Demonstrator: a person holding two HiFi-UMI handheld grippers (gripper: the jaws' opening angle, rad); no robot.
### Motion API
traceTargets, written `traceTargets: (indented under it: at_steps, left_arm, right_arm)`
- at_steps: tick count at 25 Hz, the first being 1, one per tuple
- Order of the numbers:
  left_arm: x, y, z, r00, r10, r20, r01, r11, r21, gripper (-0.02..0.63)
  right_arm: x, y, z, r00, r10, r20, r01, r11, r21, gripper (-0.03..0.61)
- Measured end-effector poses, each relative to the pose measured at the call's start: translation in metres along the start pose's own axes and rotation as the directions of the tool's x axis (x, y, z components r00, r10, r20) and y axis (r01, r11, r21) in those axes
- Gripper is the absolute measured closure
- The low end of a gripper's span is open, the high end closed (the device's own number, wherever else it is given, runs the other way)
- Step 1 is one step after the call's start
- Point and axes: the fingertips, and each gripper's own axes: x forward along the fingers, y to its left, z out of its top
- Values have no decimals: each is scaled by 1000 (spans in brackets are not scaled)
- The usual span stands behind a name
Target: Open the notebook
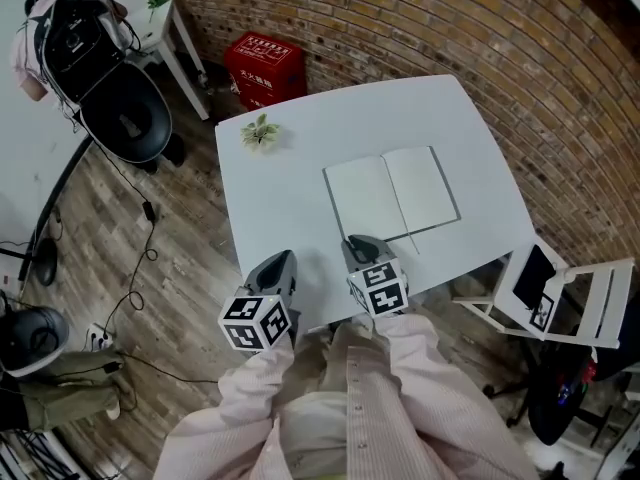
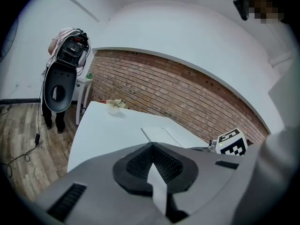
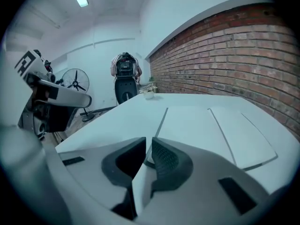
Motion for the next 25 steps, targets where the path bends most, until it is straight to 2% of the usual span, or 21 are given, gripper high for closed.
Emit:
traceTargets:
  at_steps: [5,11,16,25]
  left_arm:
    - [10,-15,9,1000,-13,14,12,1000,23,621]
    - [21,-34,24,999,-31,40,28,998,55,621]
    - [28,-57,43,995,-73,74,66,993,100,621]
    - [23,-89,68,983,-123,134,95,975,199,621]
  right_arm:
    - [-18,-4,14,990,90,111,-99,992,75,537]
    - [-49,-23,43,954,142,265,-194,963,184,552]
    - [-73,-41,68,927,138,348,-218,955,202,560]
    - [-111,-65,101,892,109,439,-198,967,160,574]
